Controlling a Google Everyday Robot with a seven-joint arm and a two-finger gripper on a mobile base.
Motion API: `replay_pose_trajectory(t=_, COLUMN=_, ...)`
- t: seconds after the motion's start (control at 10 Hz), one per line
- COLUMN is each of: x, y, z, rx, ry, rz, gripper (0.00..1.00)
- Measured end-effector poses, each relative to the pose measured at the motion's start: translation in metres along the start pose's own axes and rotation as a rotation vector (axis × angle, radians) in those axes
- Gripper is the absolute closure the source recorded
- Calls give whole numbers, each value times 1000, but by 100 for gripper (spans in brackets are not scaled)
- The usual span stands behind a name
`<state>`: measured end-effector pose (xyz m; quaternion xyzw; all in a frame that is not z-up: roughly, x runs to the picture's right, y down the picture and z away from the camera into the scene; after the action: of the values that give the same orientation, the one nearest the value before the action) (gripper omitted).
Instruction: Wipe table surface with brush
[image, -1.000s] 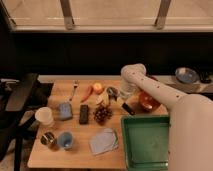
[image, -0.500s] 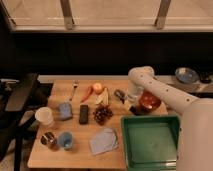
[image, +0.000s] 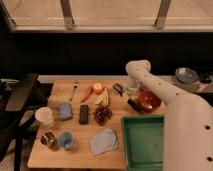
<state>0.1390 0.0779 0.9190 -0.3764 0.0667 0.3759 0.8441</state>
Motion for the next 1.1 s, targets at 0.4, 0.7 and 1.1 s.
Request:
replay_pose_trajectory(t=0.4, x=11, y=37, z=9, rx=-86, ry=-14, rz=-47, gripper=100)
replay_pose_trajectory(t=0.7, x=35, y=24, z=7, rx=-74, ry=-2, rz=-9, gripper=100)
replay_pose_trajectory(t=1.1, x=32, y=-11, z=2, rx=-2, ry=27, rz=38, gripper=100)
